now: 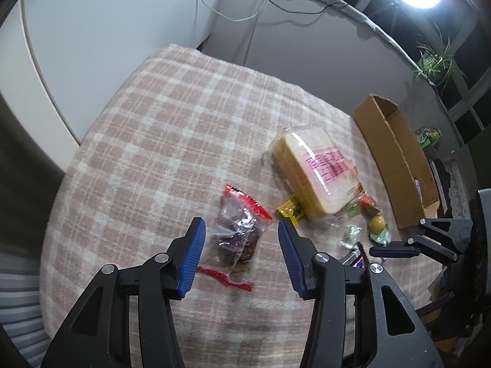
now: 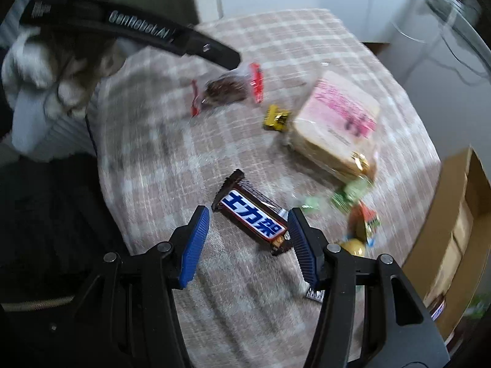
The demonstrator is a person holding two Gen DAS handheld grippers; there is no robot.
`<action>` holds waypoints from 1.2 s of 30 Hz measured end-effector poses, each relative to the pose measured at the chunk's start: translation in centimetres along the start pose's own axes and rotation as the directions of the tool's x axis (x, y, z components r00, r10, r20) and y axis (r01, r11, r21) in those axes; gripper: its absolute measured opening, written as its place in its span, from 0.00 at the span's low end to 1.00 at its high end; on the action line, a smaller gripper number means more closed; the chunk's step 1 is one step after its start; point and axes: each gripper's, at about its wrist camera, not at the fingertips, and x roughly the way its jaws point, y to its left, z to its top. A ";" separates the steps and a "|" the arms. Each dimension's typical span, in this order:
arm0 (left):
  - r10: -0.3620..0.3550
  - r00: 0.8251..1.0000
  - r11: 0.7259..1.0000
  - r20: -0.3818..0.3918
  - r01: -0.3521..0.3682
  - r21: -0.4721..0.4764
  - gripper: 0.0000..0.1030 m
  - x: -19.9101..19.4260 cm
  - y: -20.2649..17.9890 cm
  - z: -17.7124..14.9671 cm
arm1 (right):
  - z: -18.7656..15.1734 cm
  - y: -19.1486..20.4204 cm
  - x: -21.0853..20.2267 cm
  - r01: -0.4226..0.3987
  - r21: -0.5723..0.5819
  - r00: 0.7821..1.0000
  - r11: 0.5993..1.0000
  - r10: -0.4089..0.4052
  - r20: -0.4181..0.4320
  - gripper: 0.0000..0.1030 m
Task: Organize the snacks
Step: 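Grasp a second Snickers bar with the right tool while the left tool grasps another dried-fruit bag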
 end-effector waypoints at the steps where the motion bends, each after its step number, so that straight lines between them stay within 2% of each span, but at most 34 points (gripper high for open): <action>1: 0.001 1.000 1.000 -0.002 -0.001 0.001 0.47 0.1 0.1 0.0 | 0.2 0.2 0.4 0.001 -0.026 1.000 1.000 -0.001 -0.010 0.54; 8: -0.010 0.999 1.000 -0.041 0.011 0.024 0.47 1.6 0.2 0.2 | 1.7 1.2 2.6 0.001 -0.138 0.998 0.990 -0.010 -0.067 0.54; 12: 0.006 0.998 0.999 -0.065 -0.003 0.045 0.47 2.7 0.2 0.1 | 2.2 1.3 3.6 0.000 -0.173 0.995 0.985 -0.017 -0.098 0.54; 21: 0.019 0.996 0.997 -0.090 -0.012 0.079 0.46 3.7 0.1 -0.7 | 2.5 1.1 4.6 -0.020 -0.179 0.993 0.984 -0.002 -0.121 0.53; 23: 0.022 0.996 0.997 -0.087 -0.015 0.078 0.38 3.8 0.0 -0.8 | 2.4 0.9 4.7 -0.029 -0.174 0.992 0.984 0.007 -0.123 0.51; 26: 0.021 0.997 0.997 -0.077 -0.015 0.077 0.33 3.6 0.0 -0.9 | 2.1 0.4 4.7 -0.042 -0.168 0.992 0.985 0.021 -0.126 0.43; 31: 0.024 0.998 0.997 -0.064 -0.019 0.073 0.31 3.4 0.1 -1.1 | 1.1 -0.2 4.6 -0.052 -0.146 0.992 0.988 0.035 -0.120 0.33; 36: 0.020 0.999 0.998 -0.047 -0.018 0.053 0.31 2.7 0.4 -1.2 | 0.1 -1.7 3.7 -0.084 -0.058 0.993 0.995 0.078 -0.091 0.30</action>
